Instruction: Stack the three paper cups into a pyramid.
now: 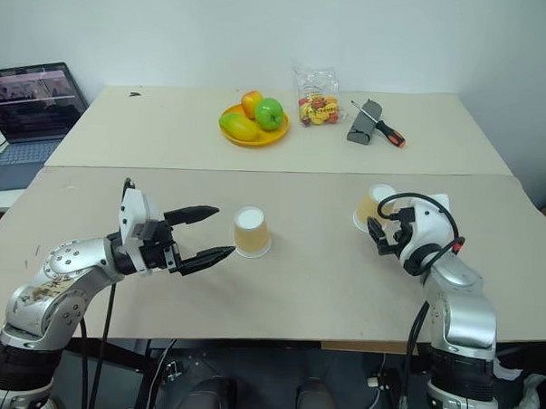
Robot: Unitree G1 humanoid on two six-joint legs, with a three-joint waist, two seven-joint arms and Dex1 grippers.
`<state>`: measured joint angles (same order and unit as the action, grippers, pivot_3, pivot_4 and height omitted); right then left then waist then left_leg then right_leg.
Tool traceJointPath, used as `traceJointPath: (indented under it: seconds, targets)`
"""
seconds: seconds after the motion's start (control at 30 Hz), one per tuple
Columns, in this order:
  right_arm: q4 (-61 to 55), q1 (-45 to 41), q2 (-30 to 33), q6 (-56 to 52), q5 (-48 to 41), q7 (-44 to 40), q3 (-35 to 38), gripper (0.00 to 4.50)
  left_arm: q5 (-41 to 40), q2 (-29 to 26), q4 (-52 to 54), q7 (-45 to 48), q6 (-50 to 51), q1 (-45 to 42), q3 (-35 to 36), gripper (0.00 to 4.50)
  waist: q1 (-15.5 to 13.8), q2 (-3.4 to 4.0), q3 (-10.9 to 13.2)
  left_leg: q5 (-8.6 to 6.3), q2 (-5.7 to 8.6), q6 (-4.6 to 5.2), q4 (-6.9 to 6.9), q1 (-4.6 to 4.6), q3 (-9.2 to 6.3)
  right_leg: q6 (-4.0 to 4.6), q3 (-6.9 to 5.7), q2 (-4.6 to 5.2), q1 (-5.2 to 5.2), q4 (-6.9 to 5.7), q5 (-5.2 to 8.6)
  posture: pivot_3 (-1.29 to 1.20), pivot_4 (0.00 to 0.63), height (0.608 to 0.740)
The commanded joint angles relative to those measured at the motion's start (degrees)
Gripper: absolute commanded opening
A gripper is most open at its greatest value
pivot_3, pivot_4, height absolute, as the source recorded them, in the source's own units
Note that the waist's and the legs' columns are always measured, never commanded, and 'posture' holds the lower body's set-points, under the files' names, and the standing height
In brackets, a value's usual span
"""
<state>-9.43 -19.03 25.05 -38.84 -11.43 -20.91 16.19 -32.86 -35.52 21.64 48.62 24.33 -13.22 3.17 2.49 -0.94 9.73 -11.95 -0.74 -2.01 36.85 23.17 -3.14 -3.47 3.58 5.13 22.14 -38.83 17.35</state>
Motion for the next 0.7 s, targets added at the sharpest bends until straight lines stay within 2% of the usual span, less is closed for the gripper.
traceJointPath:
  seconds: [0.03,0.53,0.7]
  targets:
    - [2.0,-2.1,1.1,3.1,-0.2,0.3,0.8,4.44,-0.5,-0.1,2.0,-0.4,-0.1,-0.4,1.0,4.5,-0.1,-0.01,0.0,0.0,0.0,0.0,0.0,0.01,0.0,0.0,0.0,0.0,0.0,0.0,0.0,0.0,0.15,0.74]
    - [13.8,-9.7,1.3,9.6,-0.1,0.7,-0.6,4.44,-0.4,-0.4,3.4,-1.8,-0.2,0.9,1.9,4.5,0.1,-0.01,0.0,0.0,-0.01,0.0,0.0,0.0,0.01,0.01,0.01,-0.01,0.02,0.0,-0.01,0.0,0.15,0.74]
    - [14.0,-11.7,1.0,9.9,-0.6,0.4,-1.6,4.44,-0.4,-0.4,3.8,-2.2,-0.3,1.4,2.0,4.5,0.1,-0.01,0.0,0.0,-0.01,0.0,0.0,0.0,0.02,0.01,0.02,-0.02,0.03,0.0,-0.01,0.0,0.15,0.74]
